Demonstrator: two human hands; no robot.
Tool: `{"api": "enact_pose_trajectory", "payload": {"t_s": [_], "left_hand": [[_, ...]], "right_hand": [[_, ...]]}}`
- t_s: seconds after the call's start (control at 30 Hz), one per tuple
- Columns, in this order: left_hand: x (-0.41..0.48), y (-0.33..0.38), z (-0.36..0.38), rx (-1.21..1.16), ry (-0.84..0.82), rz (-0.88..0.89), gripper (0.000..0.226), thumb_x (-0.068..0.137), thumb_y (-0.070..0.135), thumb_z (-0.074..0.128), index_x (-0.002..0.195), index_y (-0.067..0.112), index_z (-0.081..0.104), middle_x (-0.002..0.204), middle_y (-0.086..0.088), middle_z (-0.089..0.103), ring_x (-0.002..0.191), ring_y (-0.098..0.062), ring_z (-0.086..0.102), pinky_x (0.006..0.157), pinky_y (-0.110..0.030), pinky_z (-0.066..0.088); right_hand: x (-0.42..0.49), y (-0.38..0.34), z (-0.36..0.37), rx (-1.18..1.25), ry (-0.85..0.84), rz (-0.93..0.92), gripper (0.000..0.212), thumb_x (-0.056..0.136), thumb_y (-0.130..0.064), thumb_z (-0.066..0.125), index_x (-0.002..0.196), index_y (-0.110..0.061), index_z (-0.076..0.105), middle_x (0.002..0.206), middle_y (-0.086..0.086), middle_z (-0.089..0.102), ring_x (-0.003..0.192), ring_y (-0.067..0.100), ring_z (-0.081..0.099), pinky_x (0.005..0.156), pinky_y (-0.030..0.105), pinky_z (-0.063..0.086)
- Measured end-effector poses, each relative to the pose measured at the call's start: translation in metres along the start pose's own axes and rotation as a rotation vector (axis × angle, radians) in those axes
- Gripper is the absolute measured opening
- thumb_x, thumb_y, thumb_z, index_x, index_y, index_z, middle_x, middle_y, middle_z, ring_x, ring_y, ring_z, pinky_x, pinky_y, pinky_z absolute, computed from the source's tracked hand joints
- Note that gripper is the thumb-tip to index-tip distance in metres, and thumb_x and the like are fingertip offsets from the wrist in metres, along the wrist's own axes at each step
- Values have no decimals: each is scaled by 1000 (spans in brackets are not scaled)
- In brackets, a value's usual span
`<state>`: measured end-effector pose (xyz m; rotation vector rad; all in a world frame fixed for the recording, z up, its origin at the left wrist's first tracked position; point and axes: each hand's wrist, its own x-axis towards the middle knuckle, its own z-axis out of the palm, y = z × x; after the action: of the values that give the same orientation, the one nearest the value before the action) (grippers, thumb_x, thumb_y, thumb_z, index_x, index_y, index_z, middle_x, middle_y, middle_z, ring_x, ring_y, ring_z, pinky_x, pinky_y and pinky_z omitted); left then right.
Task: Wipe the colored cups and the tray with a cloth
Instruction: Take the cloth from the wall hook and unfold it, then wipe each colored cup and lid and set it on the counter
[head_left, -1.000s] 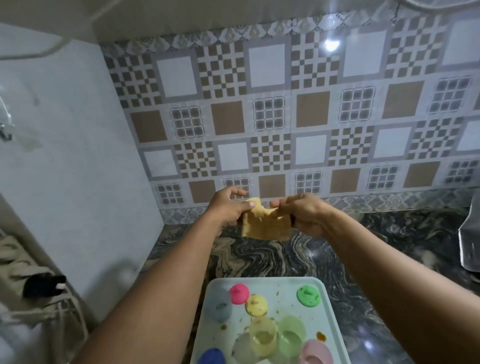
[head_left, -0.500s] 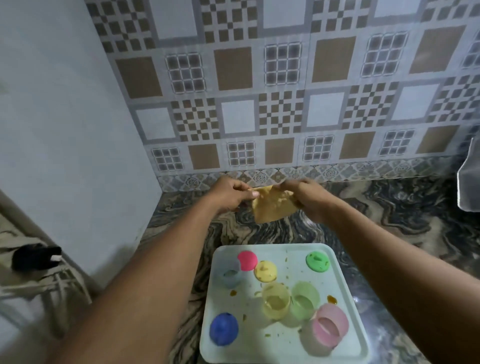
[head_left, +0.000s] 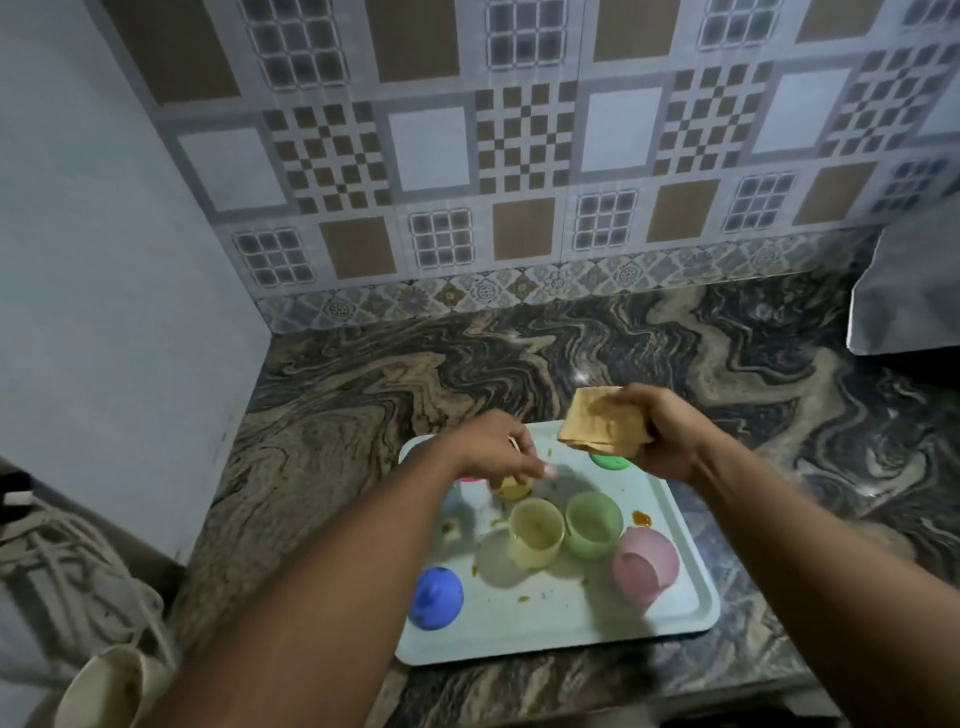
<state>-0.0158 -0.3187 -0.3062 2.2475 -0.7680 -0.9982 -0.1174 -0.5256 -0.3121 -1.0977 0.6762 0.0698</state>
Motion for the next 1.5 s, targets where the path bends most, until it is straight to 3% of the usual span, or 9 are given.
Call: {"api": "enact_pose_trajectory", "payload": {"t_s": [0.13,0.47,0.73,0.83,0.93,1.1,1.2,1.33,1.5], "left_hand": [[-8,-7,31,293,-122,33,36,62,51,91,84,25,79,74,14,70,70,-7,63,66,-26,52],[-24,-9,50,777,8,204,55,58,62,88,99,27,75,96,8,72,87,-15,63,68,-32,52],[-20,-26,28,406,198,166,15,81,38,80,90,26,80,85,8,77,82,-13,69,76,-34,57],[-18,-23,2,74,309,173,9,81,31,82,86,23,81,84,7,78,81,-12,72,80,-32,57],[-18,-8,-11,-167,331,227,7,87,16,78,92,12,80,87,0,78,83,-11,73,84,-31,57],[-15,10,-13,-280,337,367,13,92,8,70,90,17,80,83,8,78,86,-11,71,88,-33,55],[-17,16,-19,-380,300,397,15,93,5,68,95,16,78,80,11,75,82,-6,67,86,-29,54],[-16,18,-27,-469,235,373,16,95,6,64,108,3,74,88,-1,73,85,-12,65,82,-36,55],[-11,20,-32,-356,239,324,10,96,16,67,97,14,77,102,-5,70,97,-19,65,99,-47,53]], "right_hand": [[-1,11,-9,77,135,-3,30,96,-15,53,118,1,64,109,21,67,98,34,64,89,47,55],[-3,33,8,112,154,26,18,99,-19,56,96,-4,66,86,14,67,79,27,65,67,41,59],[-12,22,35,87,240,-133,17,101,-18,54,102,-5,65,108,23,65,97,34,62,85,48,56],[-27,28,50,-307,302,-551,27,104,-21,49,121,-11,67,114,16,69,97,28,66,71,32,53],[-35,53,66,-717,213,-786,39,104,-33,47,138,-16,58,129,3,65,113,14,60,88,26,46],[-27,62,86,-519,106,-685,71,94,-75,23,136,-30,58,138,-3,62,129,10,54,109,39,42],[-24,33,86,-133,97,-396,64,102,-61,28,105,-15,72,93,4,75,84,14,70,75,31,55],[-24,17,69,212,-134,107,67,98,-58,36,125,-3,66,121,29,66,111,45,62,95,57,49],[-18,20,68,276,2,88,54,96,-47,48,130,-7,61,118,25,66,108,43,63,89,61,53]]}}
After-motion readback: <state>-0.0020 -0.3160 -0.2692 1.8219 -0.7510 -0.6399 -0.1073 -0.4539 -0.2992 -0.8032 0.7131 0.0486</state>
